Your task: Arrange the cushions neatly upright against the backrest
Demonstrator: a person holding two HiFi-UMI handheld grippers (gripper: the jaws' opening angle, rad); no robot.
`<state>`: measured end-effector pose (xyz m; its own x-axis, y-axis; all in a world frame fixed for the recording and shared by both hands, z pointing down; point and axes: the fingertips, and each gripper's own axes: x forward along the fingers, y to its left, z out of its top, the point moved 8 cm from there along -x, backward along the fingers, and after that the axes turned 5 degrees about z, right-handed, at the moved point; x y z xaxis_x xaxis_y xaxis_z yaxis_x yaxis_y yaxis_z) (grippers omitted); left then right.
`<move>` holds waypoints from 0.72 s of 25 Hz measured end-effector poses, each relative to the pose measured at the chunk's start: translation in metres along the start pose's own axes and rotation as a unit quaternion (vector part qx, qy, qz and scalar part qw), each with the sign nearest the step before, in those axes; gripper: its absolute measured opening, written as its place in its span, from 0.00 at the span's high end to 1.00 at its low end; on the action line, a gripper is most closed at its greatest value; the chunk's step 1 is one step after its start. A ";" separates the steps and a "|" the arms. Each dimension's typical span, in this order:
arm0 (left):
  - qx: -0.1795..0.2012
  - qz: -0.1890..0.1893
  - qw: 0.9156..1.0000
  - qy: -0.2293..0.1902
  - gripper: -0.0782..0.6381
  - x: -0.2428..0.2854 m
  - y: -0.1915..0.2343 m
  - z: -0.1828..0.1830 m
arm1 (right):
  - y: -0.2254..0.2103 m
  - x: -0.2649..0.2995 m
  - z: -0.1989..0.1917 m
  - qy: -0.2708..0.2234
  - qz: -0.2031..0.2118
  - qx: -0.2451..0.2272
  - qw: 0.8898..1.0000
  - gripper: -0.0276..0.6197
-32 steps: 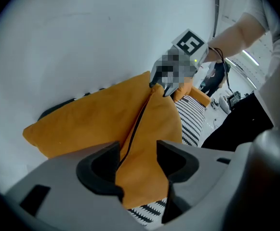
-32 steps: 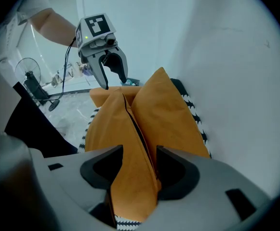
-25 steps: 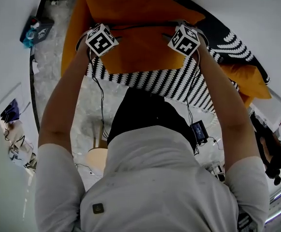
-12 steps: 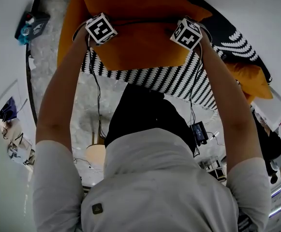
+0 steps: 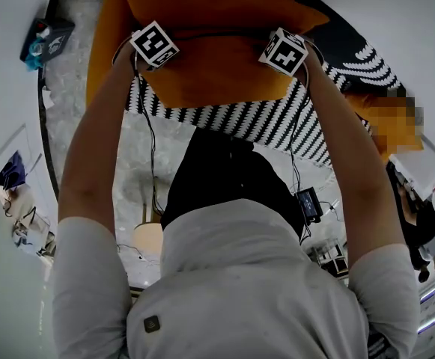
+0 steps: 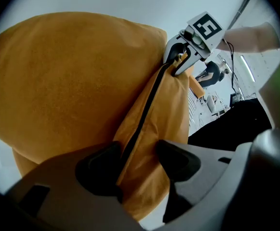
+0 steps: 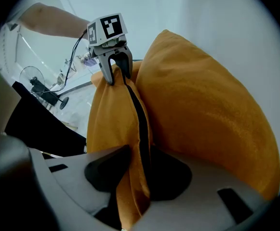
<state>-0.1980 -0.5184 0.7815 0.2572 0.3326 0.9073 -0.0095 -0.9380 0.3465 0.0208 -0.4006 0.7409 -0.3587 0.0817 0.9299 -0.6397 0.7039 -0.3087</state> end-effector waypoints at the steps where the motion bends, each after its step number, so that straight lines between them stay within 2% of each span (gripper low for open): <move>1: -0.001 -0.001 1.000 0.000 0.53 0.000 0.000 0.000 | 0.000 0.000 0.000 0.000 0.001 -0.001 1.000 0.74; 11: 0.016 0.009 1.000 0.005 0.74 -0.001 -0.014 -0.004 | 0.012 0.005 -0.001 0.004 -0.009 -0.021 1.000 0.86; 18: 0.022 0.029 0.999 0.010 0.77 -0.005 -0.033 0.005 | 0.023 -0.002 -0.014 0.001 -0.020 -0.028 0.999 0.90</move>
<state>-0.1940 -0.4901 0.7642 0.2383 0.2794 0.9301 0.0180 -0.9588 0.2834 0.0166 -0.3744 0.7344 -0.3330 0.0544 0.9414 -0.6144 0.7448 -0.2603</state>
